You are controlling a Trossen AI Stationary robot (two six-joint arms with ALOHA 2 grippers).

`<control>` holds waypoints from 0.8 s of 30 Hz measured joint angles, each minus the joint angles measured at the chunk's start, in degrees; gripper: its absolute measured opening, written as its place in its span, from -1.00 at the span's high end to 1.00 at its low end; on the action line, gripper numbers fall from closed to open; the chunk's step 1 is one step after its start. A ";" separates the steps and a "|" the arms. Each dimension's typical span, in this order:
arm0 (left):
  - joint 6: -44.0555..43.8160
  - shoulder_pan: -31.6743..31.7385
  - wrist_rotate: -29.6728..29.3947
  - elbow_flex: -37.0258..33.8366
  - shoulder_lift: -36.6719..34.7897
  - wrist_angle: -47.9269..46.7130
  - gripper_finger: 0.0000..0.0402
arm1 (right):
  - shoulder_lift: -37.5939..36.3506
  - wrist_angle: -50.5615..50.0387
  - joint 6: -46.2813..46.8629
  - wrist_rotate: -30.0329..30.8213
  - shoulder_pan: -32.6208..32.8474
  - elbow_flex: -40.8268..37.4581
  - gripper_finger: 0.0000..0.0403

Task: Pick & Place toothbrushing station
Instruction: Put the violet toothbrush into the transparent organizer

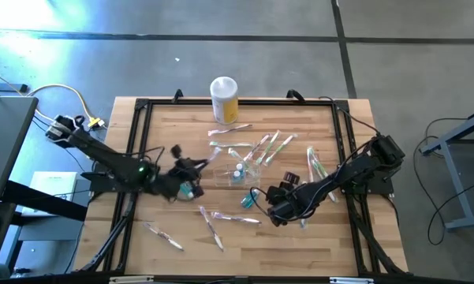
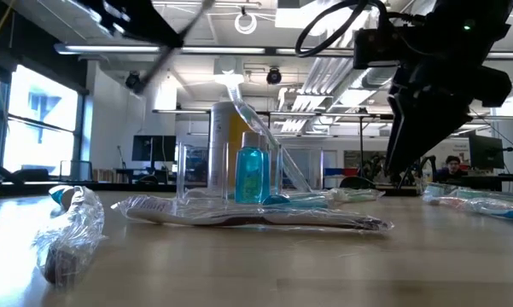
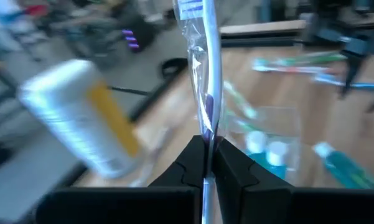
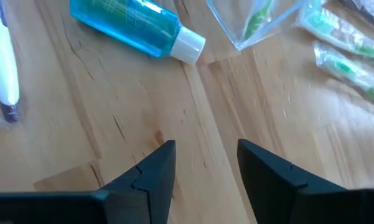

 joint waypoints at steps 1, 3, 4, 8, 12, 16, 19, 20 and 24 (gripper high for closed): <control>3.25 2.11 4.94 -1.98 0.02 5.79 0.95 | 0.00 0.67 -0.36 0.18 -0.01 -0.29 0.18; 8.70 6.02 14.01 -5.68 0.02 17.80 0.95 | 0.00 1.23 -0.70 0.19 -0.01 -0.58 0.18; 10.90 7.71 17.42 -7.30 0.02 23.30 0.95 | 0.00 1.22 -1.00 0.24 -0.01 -0.61 0.18; 16.30 13.80 27.51 -11.79 0.00 37.11 0.96 | 0.00 1.08 -1.77 0.39 -0.01 -0.63 0.18; 13.98 19.47 40.36 -14.59 1.95 45.43 0.96 | 0.00 0.59 -1.83 1.28 -0.01 -0.63 0.18; 11.90 21.69 46.07 -17.53 6.04 55.27 0.96 | 0.00 0.69 -1.98 1.74 -0.01 -0.63 0.18; 12.18 22.49 46.88 -19.28 9.41 59.48 0.96 | 0.00 1.32 -1.98 1.71 -0.01 -0.63 0.18; 12.23 22.56 47.57 -19.77 10.49 60.60 0.96 | 0.00 1.51 -1.98 1.68 -0.01 -0.63 0.18; 12.42 22.89 48.00 -21.81 14.25 68.13 0.96 | 0.00 2.01 -1.98 1.66 -0.01 -0.63 0.18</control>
